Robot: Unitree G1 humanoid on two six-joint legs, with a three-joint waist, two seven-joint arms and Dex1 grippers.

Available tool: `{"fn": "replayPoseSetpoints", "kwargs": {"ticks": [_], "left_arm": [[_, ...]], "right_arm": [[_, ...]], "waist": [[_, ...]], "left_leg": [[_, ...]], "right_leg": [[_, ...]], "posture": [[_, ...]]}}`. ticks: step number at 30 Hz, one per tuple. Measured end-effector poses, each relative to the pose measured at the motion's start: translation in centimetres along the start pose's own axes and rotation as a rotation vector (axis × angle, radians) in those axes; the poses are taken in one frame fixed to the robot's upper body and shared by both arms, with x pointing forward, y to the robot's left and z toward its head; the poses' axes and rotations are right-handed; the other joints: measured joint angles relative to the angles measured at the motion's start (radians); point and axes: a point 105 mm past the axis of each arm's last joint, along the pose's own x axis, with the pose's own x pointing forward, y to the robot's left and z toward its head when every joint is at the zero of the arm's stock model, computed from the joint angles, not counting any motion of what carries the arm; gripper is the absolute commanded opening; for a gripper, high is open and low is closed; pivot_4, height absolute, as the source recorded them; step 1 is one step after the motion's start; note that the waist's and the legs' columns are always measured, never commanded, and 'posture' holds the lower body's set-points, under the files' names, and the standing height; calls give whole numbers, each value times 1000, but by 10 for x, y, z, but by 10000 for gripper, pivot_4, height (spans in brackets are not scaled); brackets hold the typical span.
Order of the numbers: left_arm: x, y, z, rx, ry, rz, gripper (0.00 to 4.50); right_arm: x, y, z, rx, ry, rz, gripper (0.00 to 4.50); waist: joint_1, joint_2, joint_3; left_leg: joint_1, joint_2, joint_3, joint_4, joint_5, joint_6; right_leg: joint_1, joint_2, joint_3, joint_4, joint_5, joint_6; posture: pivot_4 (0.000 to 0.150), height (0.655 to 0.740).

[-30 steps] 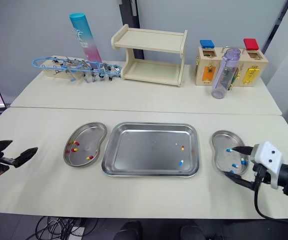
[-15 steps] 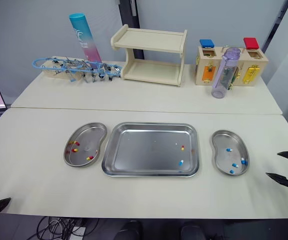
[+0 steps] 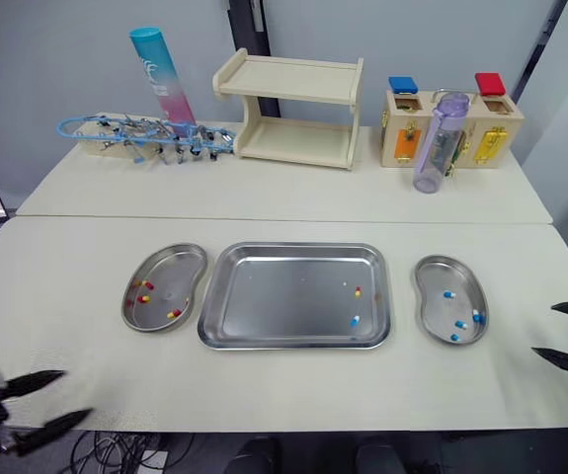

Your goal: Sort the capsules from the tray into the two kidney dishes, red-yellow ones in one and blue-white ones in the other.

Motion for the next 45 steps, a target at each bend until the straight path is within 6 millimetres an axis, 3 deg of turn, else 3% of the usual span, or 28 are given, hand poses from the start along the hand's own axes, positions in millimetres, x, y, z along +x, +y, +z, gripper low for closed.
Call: {"fn": "replayPoseSetpoints", "kwargs": {"ticks": [6,9,15,20,23,26,29,37,45], "left_arm": [[45,-44,43,72,-221,-271,44321],[66,-68,66,89,-364,-379,44321],[78,-73,75,78,-434,-384,44321],[85,-75,80,83,-471,-388,44321],[87,-74,81,82,-477,-377,45000],[90,-76,82,79,-481,-383,45000],[92,-76,84,83,-488,-382,45000],[101,-78,92,122,-501,-413,45000],[103,-77,91,125,-500,-409,45000]], "right_arm": [[-6,9,-9,4,41,18,45000],[-10,9,-2,-26,40,18,45000],[-8,10,22,-108,18,34,45000],[16,11,93,-282,-115,82,45000],[32,25,125,-363,-174,200,39040],[50,39,145,-431,-201,325,28331],[70,50,163,-501,-236,415,28331],[135,73,185,-660,-240,606,28331],[172,80,193,-725,-208,696,28331]], "waist": [[1,3,1],[2,3,1],[-7,5,0],[-5,6,1],[-1,6,1],[5,5,2],[5,5,2],[-2,5,2],[-3,5,3]], "left_leg": [[-1,0,1,1,0,0],[0,0,0,2,0,0],[0,0,1,3,0,0],[0,1,1,4,0,0],[-1,1,0,4,0,0],[-1,0,-1,4,0,0],[-1,0,-2,4,0,0],[-1,0,-2,4,0,0],[-1,0,-3,4,0,0]], "right_leg": [[0,0,1,0,0,0],[1,1,0,0,0,0],[1,1,1,0,0,0],[1,1,0,1,0,0],[1,1,0,0,1,1],[1,1,0,0,1,1],[1,1,-1,0,1,1],[0,1,-1,0,1,1],[0,1,-2,1,1,1]], "posture": [[1500,7400],[1500,7400],[1500,7400],[1500,7400],[1500,7400],[1500,7400],[1500,7400],[1500,7400],[1500,7400]]}}
